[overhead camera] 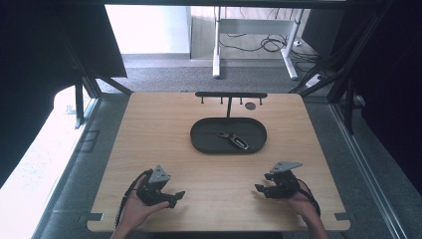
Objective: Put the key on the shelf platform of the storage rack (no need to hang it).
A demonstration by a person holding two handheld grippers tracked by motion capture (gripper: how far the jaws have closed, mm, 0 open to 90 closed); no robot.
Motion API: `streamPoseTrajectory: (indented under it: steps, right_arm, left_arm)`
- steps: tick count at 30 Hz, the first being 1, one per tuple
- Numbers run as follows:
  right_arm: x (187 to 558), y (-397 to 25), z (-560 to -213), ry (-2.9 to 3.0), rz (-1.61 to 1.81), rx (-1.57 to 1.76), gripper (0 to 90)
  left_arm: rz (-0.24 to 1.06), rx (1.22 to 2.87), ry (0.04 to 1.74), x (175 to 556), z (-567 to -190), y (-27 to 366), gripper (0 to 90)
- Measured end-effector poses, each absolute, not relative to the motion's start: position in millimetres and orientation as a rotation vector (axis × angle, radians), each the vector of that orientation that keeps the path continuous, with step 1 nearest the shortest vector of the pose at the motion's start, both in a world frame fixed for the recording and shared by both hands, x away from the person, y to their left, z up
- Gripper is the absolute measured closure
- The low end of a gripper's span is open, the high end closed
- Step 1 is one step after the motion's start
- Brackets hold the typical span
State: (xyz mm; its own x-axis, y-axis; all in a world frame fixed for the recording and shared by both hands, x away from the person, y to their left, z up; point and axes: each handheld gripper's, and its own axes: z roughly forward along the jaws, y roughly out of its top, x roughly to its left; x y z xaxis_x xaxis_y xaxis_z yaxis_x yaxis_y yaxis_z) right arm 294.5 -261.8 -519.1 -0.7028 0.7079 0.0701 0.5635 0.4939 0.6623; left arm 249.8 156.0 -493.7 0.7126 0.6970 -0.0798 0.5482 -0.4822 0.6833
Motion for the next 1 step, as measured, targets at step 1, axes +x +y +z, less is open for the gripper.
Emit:
streamPoseTrajectory:
  steps: [1]
  right_arm:
    - [294.4,-262.2,-519.2,2.525,1.002,1.089,40.1]
  left_arm:
    - [0.27,2.202,0.945,250.1,-493.7,156.0,22.4]
